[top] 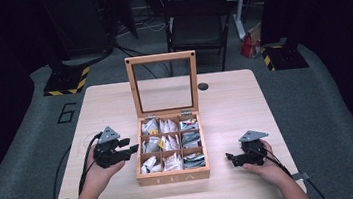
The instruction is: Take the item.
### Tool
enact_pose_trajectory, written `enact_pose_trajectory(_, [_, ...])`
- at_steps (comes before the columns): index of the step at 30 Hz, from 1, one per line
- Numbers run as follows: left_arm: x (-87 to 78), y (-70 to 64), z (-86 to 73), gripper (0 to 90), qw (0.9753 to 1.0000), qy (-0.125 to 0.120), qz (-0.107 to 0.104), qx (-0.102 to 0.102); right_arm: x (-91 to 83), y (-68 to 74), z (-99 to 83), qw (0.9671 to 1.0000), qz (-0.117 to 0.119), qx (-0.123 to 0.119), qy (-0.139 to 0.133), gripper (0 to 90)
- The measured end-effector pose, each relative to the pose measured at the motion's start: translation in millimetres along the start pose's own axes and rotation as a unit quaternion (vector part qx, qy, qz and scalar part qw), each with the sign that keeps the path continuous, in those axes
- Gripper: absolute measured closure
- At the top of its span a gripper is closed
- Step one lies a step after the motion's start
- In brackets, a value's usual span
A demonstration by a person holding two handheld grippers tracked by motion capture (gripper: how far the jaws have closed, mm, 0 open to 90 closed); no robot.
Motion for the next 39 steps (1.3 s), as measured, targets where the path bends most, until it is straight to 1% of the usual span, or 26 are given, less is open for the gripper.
enact_pose_trajectory(4, [0.6,-1.5,4.0,54.2,0.9999,0.0,0.0,0.014,0.1,0.1,0.0,1.0,0.0,0.0,0.0,12.1])
enact_pose_trajectory(8, [1.4,-2.4,7.8,55.0,0.9999,0.003,-0.004,0.016,0.0,0.0,0.0,1.0,0.0,0.0,0.0,12.1])
enact_pose_trajectory(13, [4.8,-4.0,11.8,55.4,0.9999,0.004,-0.01,0.011,0.1,0.0,0.0,1.0,0.001,0.0,0.0,12.1])
enact_pose_trajectory(14, [5.5,-4.4,12.9,55.4,0.9998,0.005,-0.01,0.014,0.1,0.2,-0.1,1.0,0.001,0.001,0.0,12.0])
enact_pose_trajectory(17, [7.8,-5.9,15.3,55.5,0.9999,0.003,-0.013,0.01,0.1,0.1,0.0,1.0,0.001,0.0,0.0,12.1])
enact_pose_trajectory(21, [10.3,-7.4,18.1,56.3,0.9998,0.005,-0.016,0.012,0.1,0.1,0.0,1.0,0.0,0.0,0.0,12.1])
enact_pose_trajectory(23, [11.7,-8.7,19.6,56.4,0.9998,-0.001,-0.018,0.006,0.1,0.1,0.0,1.0,0.001,0.0,0.0,12.1])
enact_pose_trajectory(25, [12.6,-9.6,21.1,57.0,0.9997,-0.002,-0.026,0.002,0.1,0.0,0.0,1.0,0.0,0.0,0.0,12.1])
enact_pose_trajectory(26, [13.3,-9.9,21.7,57.3,0.9997,-0.002,-0.025,0.003,0.1,0.1,0.0,1.0,0.001,0.0,0.0,12.1])
enact_pose_trajectory(28, [15.4,-12.1,22.6,58.0,0.9995,-0.002,-0.031,-0.004,0.1,0.0,0.0,1.0,0.001,0.0,0.0,12.1])
enact_pose_trajectory(29, [16.6,-12.0,23.3,58.6,0.9995,-0.002,-0.032,0.001,0.1,0.1,0.0,1.0,0.001,0.0,0.0,12.1])
enact_pose_trajectory(31, [18.9,-14.2,24.0,59.8,0.9994,-0.001,-0.035,-0.001,0.1,0.0,0.0,1.0,0.001,0.0,0.0,12.1])
enact_pose_trajectory(32, [19.7,-14.1,24.5,59.9,0.9993,0.001,-0.037,0.005,0.1,0.1,0.0,1.0,0.001,0.0,0.0,12.1])
enact_pose_trajectory(33, [21.0,-15.6,24.7,59.9,0.9992,0.001,-0.039,-0.002,0.1,0.2,0.0,1.0,0.001,0.0,0.0,12.1])
enact_pose_trajectory(34, [22.1,-15.9,25.1,60.4,0.9991,0.002,-0.042,0.0,0.1,0.2,0.0,1.0,0.001,0.001,0.0,12.1])
enact_pose_trajectory(35, [23.3,-15.8,25.7,60.6,0.9992,0.001,-0.04,0.002,0.1,0.2,0.0,1.0,0.001,0.001,0.0,12.1])
enact_pose_trajectory(39, [27.1,-17.4,27.4,61.5,0.9989,0.004,-0.047,-0.004,0.1,0.1,0.0,1.0,0.001,0.0,0.0,12.0])
Point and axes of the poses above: each handheld gripper's, and its own axes: x roughly forward along the jaws, z roughly out of its top, y roughly to its left, the point moved 5 cm from there along x, roughly forward along the jaws, and after that the axes turned 1 degree about -z, right-handed, at the moved point
